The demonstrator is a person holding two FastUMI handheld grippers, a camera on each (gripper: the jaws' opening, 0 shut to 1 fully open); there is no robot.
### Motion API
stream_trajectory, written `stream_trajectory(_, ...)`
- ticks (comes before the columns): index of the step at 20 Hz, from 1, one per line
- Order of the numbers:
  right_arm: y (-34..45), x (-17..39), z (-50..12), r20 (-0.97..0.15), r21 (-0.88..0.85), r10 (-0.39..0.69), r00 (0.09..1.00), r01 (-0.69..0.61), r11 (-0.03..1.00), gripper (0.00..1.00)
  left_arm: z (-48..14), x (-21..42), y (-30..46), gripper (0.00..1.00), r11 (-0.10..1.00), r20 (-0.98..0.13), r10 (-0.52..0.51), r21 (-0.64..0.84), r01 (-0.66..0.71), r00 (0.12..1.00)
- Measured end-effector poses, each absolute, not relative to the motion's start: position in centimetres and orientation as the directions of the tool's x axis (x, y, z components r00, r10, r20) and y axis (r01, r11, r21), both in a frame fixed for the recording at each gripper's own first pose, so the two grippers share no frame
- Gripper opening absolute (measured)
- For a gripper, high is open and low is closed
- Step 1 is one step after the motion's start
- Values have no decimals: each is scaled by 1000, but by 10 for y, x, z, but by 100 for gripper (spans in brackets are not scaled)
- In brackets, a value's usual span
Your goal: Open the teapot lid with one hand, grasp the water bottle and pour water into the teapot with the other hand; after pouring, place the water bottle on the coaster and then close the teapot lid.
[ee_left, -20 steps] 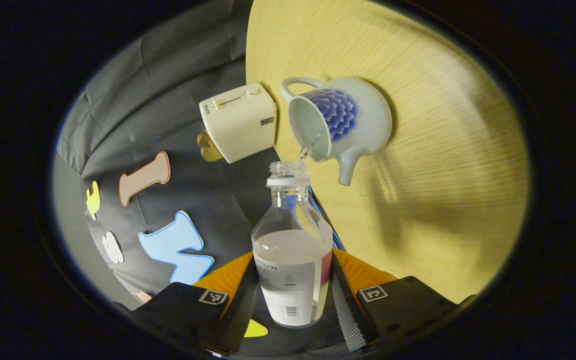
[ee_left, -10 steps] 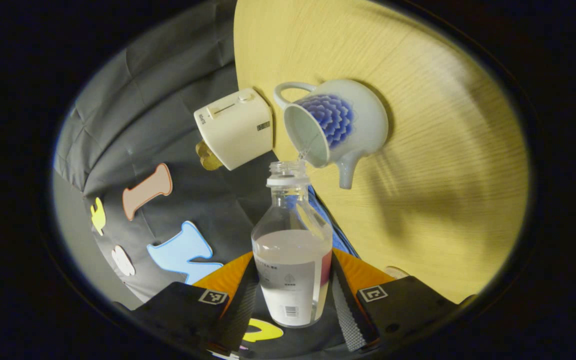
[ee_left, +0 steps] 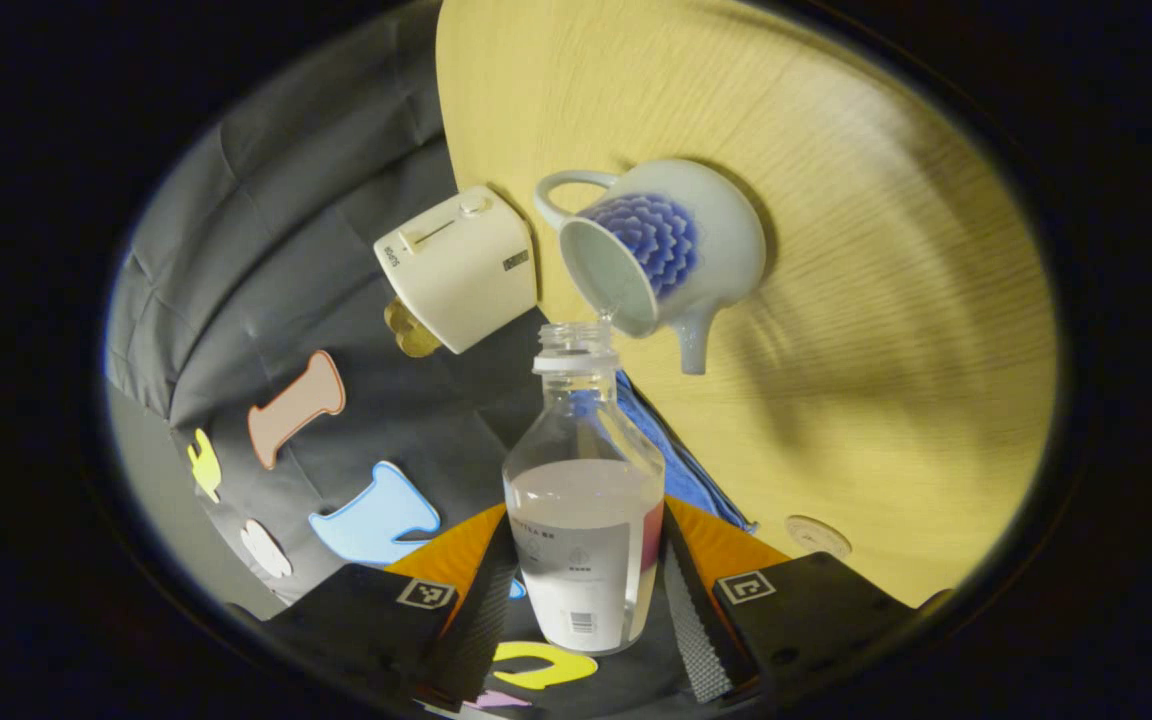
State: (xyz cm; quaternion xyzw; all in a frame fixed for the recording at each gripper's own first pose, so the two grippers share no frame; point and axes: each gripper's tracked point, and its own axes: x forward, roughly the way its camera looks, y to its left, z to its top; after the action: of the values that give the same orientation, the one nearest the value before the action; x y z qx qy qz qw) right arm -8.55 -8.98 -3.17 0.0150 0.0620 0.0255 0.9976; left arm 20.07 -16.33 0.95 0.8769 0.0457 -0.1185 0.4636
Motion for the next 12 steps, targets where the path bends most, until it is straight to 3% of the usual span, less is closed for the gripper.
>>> stream_trajectory(12, -92, -86, -32, -125, 32, 48, 991, -45, 999, 1, 5, 200, -163, 87, -593, -272, -16, 777, 210, 962)
